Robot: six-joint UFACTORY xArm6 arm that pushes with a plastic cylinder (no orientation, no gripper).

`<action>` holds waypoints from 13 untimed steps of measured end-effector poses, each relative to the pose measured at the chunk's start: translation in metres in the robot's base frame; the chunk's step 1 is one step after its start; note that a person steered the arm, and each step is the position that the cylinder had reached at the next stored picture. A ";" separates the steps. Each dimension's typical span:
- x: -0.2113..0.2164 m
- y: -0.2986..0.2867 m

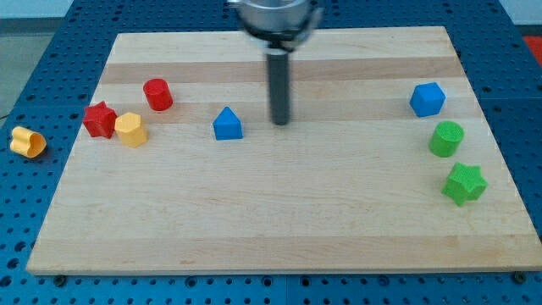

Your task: Push the blue cube to the center

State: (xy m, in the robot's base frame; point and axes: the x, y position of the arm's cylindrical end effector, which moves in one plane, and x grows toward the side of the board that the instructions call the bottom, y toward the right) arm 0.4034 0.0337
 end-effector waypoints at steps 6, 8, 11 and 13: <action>-0.084 0.110; -0.070 0.310; 0.005 -0.045; 0.065 0.005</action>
State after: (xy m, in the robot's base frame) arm 0.4686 0.0383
